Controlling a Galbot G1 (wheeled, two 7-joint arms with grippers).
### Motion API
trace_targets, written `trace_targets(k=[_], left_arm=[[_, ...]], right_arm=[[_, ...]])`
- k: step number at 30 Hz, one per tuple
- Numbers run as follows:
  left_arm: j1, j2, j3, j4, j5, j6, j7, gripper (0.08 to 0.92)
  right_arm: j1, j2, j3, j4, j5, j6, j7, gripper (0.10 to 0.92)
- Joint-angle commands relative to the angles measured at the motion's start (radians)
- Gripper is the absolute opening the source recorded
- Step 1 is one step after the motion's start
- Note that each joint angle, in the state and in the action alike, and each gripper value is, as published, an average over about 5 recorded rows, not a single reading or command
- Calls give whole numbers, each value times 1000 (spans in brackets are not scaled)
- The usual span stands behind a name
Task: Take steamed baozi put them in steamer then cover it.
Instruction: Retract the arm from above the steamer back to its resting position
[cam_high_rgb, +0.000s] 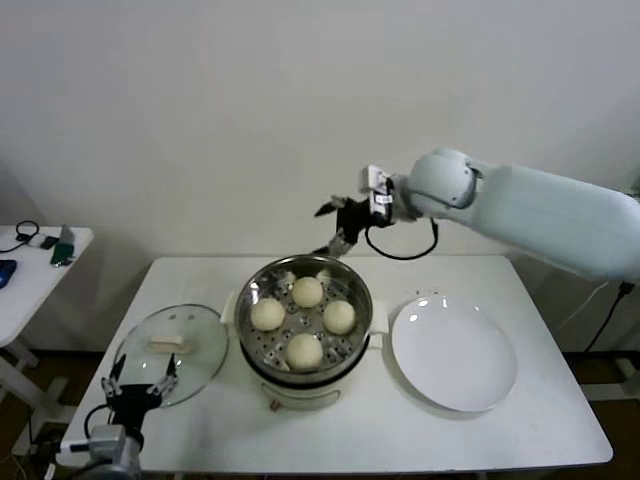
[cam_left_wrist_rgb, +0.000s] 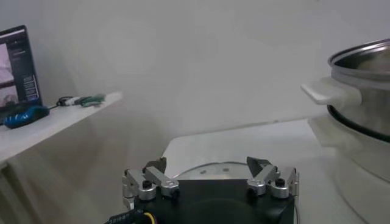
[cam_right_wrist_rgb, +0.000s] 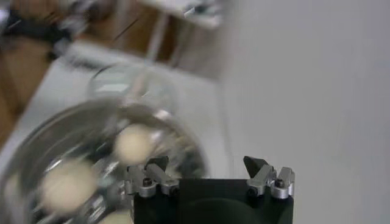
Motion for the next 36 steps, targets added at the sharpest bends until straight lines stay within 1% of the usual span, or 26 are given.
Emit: trace_targets(k=[1,4,7,10,13,17,20,22,27,32,34,36], left_arm=[[-24,5,9,14,34,-23,-6,823],[-39,12,16,25,35,-20,-6,823],[-49,26,28,33,29,-26,-6,823],[-61,38,35,40,25,-34,-8,823],[-73,47,36,45,28,-39,-10,823],[-76,67,34,42,33,-43,-7,823],[-62,87,31,22,26,-45,-6,823],[-53,101,29,15,31,-58,-7,823],[-39,129,20,27,94,-124,-19,823],[-26,163,20,59,188,-184,-48,823],[-22,188,24,85,276,-206,-78,823],[-24,213,31,121,416,-216,-142,823]], right_arm=[[-544,-227,616,110,71,23,490,823],[-725,-305,745,145,-7,85,513,823],[-957,-364,939,186,-44,123,517,823],[-1212,-380,1180,225,-68,128,515,823],[-1466,-349,1431,254,-104,139,501,823],[-1747,-235,1704,287,-187,203,462,823],[-1885,-116,1820,313,-272,292,427,823],[-1961,-34,1865,334,-299,347,411,823],[-2079,131,1899,368,-332,472,389,823],[-2134,259,1879,370,-373,533,381,823],[-2158,310,1851,366,-415,558,380,823],[-2180,354,1817,360,-457,585,381,823]])
